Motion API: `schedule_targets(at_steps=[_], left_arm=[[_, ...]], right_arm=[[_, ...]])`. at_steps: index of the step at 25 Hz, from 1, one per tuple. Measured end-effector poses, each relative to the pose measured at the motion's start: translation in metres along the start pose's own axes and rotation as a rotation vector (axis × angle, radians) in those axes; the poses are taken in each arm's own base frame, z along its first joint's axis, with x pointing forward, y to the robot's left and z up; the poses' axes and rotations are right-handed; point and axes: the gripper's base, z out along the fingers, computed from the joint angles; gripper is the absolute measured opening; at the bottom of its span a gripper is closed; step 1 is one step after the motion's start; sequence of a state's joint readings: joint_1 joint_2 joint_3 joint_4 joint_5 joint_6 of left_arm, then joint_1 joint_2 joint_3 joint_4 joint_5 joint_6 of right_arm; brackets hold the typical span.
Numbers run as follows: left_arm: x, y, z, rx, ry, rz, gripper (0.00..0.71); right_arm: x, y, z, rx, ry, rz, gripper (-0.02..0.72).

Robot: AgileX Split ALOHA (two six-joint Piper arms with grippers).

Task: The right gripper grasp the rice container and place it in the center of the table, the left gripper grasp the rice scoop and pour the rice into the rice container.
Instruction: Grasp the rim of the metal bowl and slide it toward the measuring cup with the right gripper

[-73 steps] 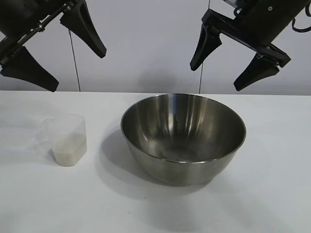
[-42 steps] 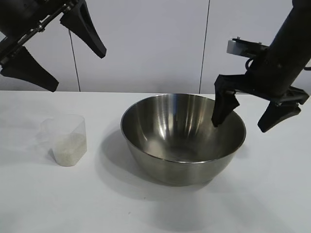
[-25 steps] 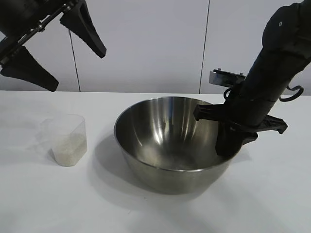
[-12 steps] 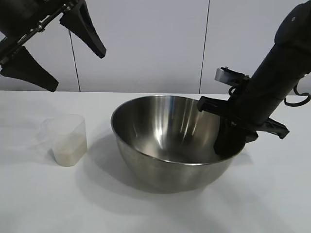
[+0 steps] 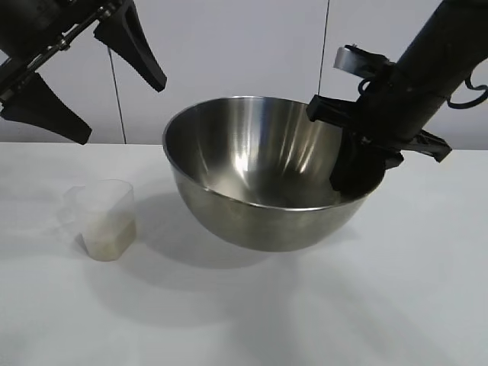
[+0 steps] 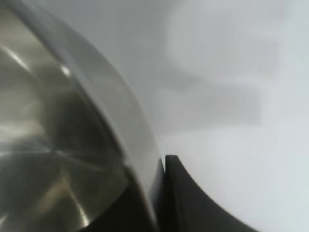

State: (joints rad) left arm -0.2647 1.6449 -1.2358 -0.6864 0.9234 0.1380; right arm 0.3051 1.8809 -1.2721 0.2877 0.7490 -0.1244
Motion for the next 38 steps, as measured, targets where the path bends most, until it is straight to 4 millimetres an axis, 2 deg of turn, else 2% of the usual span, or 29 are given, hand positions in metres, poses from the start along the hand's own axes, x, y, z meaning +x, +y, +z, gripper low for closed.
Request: schedule_targets(at_steps=[6, 12, 25, 31, 32, 34, 37, 38], left_arm=[[0.000, 0.000, 0.000, 0.000, 0.000, 0.000, 0.696], [0.000, 0.000, 0.000, 0.000, 0.000, 0.000, 0.696], [0.000, 0.000, 0.000, 0.000, 0.000, 0.000, 0.696], [0.000, 0.000, 0.000, 0.000, 0.000, 0.000, 0.696], [0.000, 0.000, 0.000, 0.000, 0.000, 0.000, 0.696], [0.000, 0.000, 0.000, 0.000, 0.000, 0.000, 0.696], [0.000, 0.000, 0.000, 0.000, 0.000, 0.000, 0.696], [0.000, 0.000, 0.000, 0.000, 0.000, 0.000, 0.696]], right_arm=[[-0.002, 0.006, 0.028, -0.007, 0.040, 0.014, 0.011], [-0.017, 0.007, 0.034, -0.014, 0.020, 0.023, 0.011], [-0.011, 0.002, 0.057, -0.003, 0.092, 0.034, 0.011], [-0.010, 0.003, 0.058, -0.008, 0.096, 0.040, 0.021], [-0.010, 0.003, 0.057, -0.010, 0.101, 0.042, 0.050], [-0.011, 0.004, 0.056, -0.016, 0.109, 0.045, 0.169], [-0.015, 0.007, 0.049, -0.023, 0.109, 0.039, 0.501], [-0.018, 0.008, 0.045, -0.027, 0.103, 0.036, 0.569]])
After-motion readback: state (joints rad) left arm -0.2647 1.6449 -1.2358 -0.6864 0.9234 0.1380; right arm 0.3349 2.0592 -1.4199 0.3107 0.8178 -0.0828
